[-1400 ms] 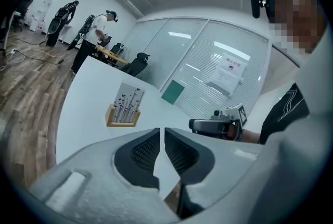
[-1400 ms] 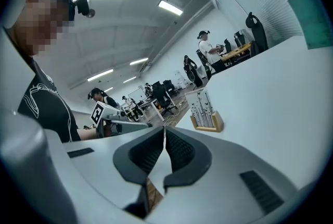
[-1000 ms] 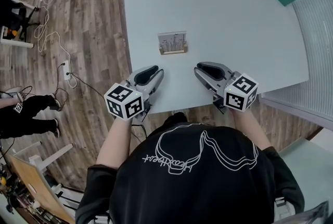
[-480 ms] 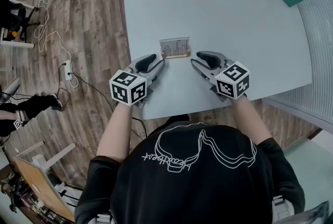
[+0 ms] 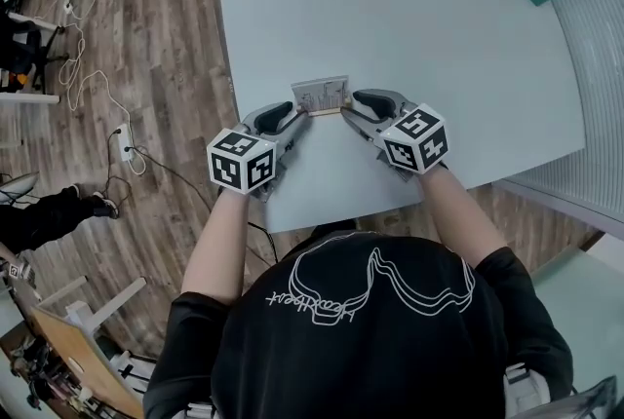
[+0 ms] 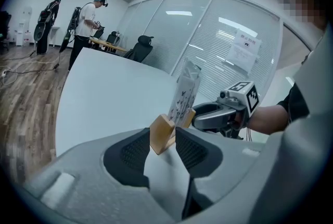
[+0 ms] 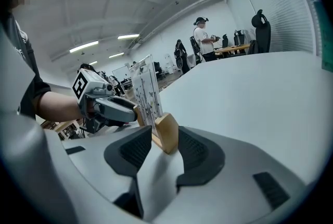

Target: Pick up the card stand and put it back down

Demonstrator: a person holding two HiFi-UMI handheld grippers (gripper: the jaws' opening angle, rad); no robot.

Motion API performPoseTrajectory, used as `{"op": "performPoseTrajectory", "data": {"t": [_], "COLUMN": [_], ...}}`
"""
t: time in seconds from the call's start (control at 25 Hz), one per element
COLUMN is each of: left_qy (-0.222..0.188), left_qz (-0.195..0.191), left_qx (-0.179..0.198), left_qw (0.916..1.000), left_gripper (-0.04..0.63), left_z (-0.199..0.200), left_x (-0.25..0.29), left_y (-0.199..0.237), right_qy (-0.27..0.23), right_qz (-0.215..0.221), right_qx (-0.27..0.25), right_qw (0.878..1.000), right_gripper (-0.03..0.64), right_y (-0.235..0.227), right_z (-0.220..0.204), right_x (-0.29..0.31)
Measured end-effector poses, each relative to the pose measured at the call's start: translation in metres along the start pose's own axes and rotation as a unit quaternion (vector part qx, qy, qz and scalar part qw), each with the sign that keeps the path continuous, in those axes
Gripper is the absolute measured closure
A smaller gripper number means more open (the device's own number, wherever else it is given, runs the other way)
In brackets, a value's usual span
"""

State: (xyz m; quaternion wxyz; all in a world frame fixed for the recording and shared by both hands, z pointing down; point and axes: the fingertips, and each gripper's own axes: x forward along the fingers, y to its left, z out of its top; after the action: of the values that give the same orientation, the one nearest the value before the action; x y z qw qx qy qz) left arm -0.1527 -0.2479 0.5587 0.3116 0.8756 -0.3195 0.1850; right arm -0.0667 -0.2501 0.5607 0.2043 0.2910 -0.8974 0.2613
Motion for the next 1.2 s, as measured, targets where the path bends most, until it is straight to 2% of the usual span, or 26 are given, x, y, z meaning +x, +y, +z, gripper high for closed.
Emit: {"op": "performPoseTrajectory", "data": {"t": [0.52, 0.76, 1.2], "left_qy": [0.015, 0.020, 0.011], "left_qz": [0.025, 0.036, 0.052], "left_qx": [0.019, 0.030, 0.048], "left_qw": [0.9994, 0.9987, 0.9974], "left_gripper": [0.476, 0.486, 0.494], "left_z": [0.000, 0.001, 0.008], "left_x": [0.007, 0.009, 0.004], "left_y": [0.001, -0.002, -0.005], "right_qy": [0.018, 0.016, 0.011], "right_qz": [-0.014, -0.014, -0.015], "right_qx": [-0.037, -0.030, -0.052], "right_qw": [0.999, 0.999, 0.998], "right_gripper": [0.497, 0.503, 0.514], "right_y": [-0.002, -0.004, 0.000], "right_z": [-0.001, -0.001, 0.000], "right_x": [0.008, 0.004, 0.000]}}
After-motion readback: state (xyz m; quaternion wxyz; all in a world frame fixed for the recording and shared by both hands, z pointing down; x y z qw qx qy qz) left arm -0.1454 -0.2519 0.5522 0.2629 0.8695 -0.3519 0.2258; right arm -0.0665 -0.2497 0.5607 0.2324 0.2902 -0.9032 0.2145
